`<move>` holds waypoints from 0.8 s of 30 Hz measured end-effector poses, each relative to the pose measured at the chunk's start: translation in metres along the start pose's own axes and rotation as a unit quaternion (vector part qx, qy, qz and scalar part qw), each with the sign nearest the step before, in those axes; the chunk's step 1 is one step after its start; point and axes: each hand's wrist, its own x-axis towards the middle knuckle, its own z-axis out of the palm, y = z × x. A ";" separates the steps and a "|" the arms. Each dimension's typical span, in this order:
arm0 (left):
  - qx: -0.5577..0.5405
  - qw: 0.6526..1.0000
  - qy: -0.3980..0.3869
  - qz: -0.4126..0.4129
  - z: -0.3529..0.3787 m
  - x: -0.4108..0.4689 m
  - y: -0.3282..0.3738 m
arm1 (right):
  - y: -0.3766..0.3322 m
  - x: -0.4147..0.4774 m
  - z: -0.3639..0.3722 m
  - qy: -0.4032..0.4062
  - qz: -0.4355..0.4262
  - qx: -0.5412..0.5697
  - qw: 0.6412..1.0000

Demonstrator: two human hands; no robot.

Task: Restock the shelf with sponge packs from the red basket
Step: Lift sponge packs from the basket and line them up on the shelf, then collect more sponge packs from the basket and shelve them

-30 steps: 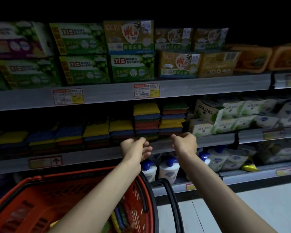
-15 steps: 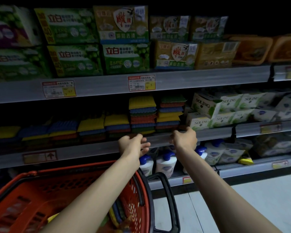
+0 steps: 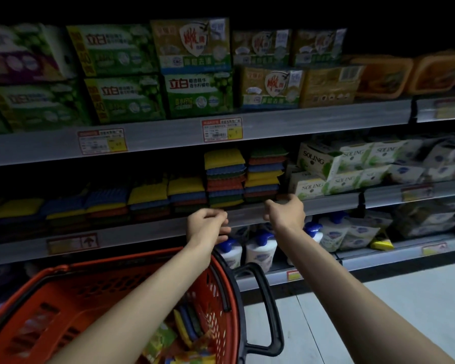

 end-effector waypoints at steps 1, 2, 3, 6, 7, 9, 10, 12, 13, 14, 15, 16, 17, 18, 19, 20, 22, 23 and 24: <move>0.026 0.999 -0.008 0.022 -0.006 -0.004 0.000 | -0.002 -0.006 -0.001 -0.009 -0.004 -0.003 1.000; 0.050 0.998 -0.019 0.045 -0.013 -0.009 0.000 | -0.006 -0.016 -0.003 -0.017 -0.009 0.001 1.000; 0.073 0.995 -0.029 0.067 -0.020 -0.013 0.000 | -0.009 -0.025 -0.004 -0.024 -0.017 0.001 1.000; 0.137 0.980 -0.052 0.138 -0.047 -0.023 0.002 | -0.015 -0.055 -0.009 -0.061 -0.045 -0.008 0.997; 0.159 0.972 -0.059 0.164 -0.058 -0.027 0.004 | -0.017 -0.064 -0.011 -0.077 -0.061 -0.015 0.995; 0.204 0.952 -0.073 0.215 -0.083 -0.034 0.006 | -0.021 -0.086 -0.013 -0.116 -0.088 -0.023 0.989; 0.228 0.942 -0.075 0.234 -0.096 -0.038 0.006 | -0.024 -0.097 -0.014 -0.135 -0.099 -0.026 0.986; 0.275 0.924 -0.077 0.253 -0.124 -0.049 0.006 | -0.029 -0.119 -0.013 -0.170 -0.127 -0.040 0.976; 0.296 0.916 -0.078 0.260 -0.139 -0.054 0.006 | -0.030 -0.129 -0.011 -0.187 -0.144 -0.050 0.970; 0.315 0.907 -0.078 0.267 -0.153 -0.059 0.005 | -0.031 -0.140 -0.008 -0.204 -0.158 -0.066 0.964; 0.335 0.898 -0.079 0.273 -0.168 -0.064 0.003 | -0.031 -0.151 -0.003 -0.221 -0.170 -0.081 0.957; 0.354 0.890 -0.080 0.277 -0.183 -0.069 0.001 | -0.029 -0.160 0.002 -0.236 -0.180 -0.098 0.950; 0.374 0.882 -0.083 0.275 -0.198 -0.073 -0.001 | -0.027 -0.169 0.008 -0.251 -0.189 -0.116 0.942; 0.391 0.875 -0.084 0.271 -0.213 -0.077 -0.005 | -0.024 -0.178 0.015 -0.266 -0.200 -0.138 0.933; 0.407 0.870 -0.084 0.267 -0.228 -0.079 -0.010 | -0.019 -0.185 0.023 -0.282 -0.210 -0.160 0.922; 0.420 0.864 -0.084 0.265 -0.242 -0.082 -0.015 | -0.014 -0.193 0.030 -0.297 -0.217 -0.182 0.912; 0.441 0.855 -0.078 0.261 -0.270 -0.083 -0.027 | -0.001 -0.202 0.044 -0.314 -0.232 -0.231 0.891; 0.451 0.851 -0.073 0.258 -0.281 -0.084 -0.033 | 0.007 -0.205 0.050 -0.317 -0.242 -0.261 0.879; 0.463 0.847 -0.068 0.254 -0.291 -0.083 -0.039 | 0.013 -0.207 0.055 -0.321 -0.250 -0.292 0.865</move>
